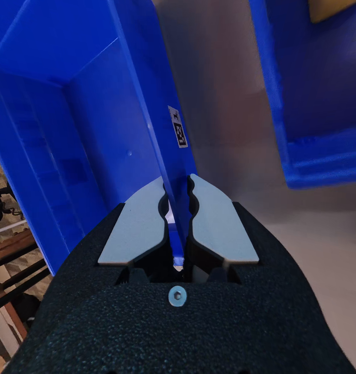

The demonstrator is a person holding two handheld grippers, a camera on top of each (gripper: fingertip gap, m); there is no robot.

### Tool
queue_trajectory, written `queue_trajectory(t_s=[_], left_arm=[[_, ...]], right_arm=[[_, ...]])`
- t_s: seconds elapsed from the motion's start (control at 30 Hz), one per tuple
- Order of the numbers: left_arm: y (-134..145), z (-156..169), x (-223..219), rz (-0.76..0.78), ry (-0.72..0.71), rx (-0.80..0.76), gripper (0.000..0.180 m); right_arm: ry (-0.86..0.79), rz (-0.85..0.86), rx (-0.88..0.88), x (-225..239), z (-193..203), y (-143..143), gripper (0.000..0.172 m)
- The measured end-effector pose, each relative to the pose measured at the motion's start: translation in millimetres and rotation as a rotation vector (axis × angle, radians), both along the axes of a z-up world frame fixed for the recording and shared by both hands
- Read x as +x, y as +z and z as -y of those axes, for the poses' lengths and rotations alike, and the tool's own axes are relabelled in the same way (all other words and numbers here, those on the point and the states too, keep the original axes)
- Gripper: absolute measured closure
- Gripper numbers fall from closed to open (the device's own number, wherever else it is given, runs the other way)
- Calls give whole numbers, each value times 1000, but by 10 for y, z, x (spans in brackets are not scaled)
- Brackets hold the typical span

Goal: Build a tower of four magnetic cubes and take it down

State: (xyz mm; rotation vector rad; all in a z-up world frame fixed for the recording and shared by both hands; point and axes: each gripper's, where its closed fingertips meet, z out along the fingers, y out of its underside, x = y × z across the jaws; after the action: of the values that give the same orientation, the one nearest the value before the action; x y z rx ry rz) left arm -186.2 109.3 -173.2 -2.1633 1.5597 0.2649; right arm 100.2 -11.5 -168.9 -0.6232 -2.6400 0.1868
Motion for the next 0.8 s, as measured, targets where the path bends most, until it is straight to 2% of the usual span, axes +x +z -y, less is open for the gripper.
queue_trajectory(t_s=[0.03,0.1,0.13,0.2,0.27,0.33,0.43,0.53,0.63,0.8], left_arm=[[2,-21,16,-1,2,3,164],[5,-31,8,-22,23,8,156],[14,-27,-14,-36,47,15,139],[88,17,-52,-29,100,41,126],[288,70,-47,55,145,123,115],[559,214,21,197,186,192,115],[938,616,266,402,238,214,114],[1114,1122,663,480,240,168,114],[1084,1585,1187,517,200,83,115],[661,1932,1622,413,249,-4,115]], right_arm=[[-10,3,-10,-32,30,-1,159],[-52,6,-31,-85,62,4,156],[-81,-4,-37,-115,49,19,145],[-114,-12,-100,-130,39,87,128],[-128,-45,-219,-152,21,255,117],[-136,-104,-344,-190,-56,506,108],[-170,-210,-458,-295,-352,891,118],[-209,-263,-538,-455,-682,1151,123],[-312,-291,-391,-748,-1216,1105,129],[-379,-193,-273,-1189,-1665,771,135]])
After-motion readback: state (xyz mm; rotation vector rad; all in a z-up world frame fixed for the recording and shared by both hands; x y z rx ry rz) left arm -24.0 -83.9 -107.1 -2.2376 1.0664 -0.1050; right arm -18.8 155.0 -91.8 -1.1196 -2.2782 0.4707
